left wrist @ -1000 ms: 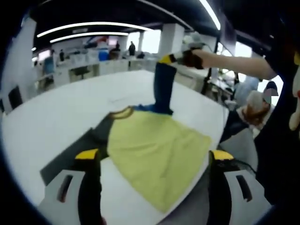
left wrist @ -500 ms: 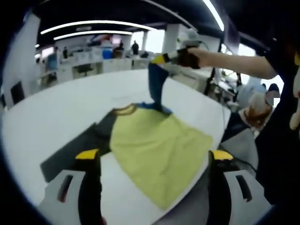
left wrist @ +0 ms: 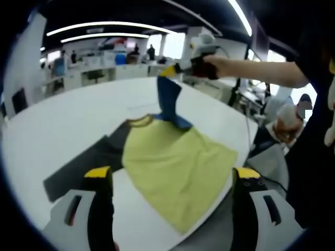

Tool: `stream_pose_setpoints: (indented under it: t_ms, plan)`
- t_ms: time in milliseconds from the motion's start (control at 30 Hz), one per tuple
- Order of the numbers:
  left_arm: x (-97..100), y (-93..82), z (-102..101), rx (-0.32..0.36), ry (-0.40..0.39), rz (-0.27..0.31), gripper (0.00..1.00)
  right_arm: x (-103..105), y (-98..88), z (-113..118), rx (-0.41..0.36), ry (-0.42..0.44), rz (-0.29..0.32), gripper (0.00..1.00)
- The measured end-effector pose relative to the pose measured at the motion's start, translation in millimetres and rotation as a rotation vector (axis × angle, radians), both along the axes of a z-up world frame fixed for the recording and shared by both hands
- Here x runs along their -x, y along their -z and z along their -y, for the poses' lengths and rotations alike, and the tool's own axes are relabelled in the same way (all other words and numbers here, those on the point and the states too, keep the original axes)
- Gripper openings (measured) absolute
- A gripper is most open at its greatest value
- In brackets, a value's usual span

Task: Fold the garment on the visible template until the final outline fits inside the template.

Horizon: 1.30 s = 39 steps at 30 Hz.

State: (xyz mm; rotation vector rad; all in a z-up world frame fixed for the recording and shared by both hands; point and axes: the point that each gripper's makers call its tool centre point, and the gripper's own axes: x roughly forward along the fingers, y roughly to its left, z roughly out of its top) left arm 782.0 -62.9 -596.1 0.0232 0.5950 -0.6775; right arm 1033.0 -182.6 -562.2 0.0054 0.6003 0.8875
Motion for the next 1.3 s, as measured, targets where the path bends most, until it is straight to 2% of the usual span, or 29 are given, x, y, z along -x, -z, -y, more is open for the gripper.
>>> stream_pose_setpoints:
  t_ms: [133, 367, 633, 933, 1300]
  plan:
    - [0.4, 2.7, -6, 0.000, -0.011, -0.007, 0.90, 1, 16.3, -9, 0.025, -0.008, -0.016, 0.01]
    - [-1.0, 5.9, -11, 0.003, -0.022, -0.016, 0.90, 3, 33.4, -29, 0.034, -0.021, -0.047, 0.01]
    - [-3.1, 9.6, -11, 0.007, -0.022, -0.023, 0.90, 4, 54.1, -45, 0.065, -0.035, -0.073, 0.01]
    - [-4.8, 11.9, -11, 0.006, -0.015, -0.030, 0.90, 15, 85.6, -66, 0.125, -0.066, -0.118, 0.01]
    - [-8.5, 21.7, -9, -0.016, 0.003, -0.039, 0.91, 17, 109.8, -83, 0.167, -0.076, -0.152, 0.01]
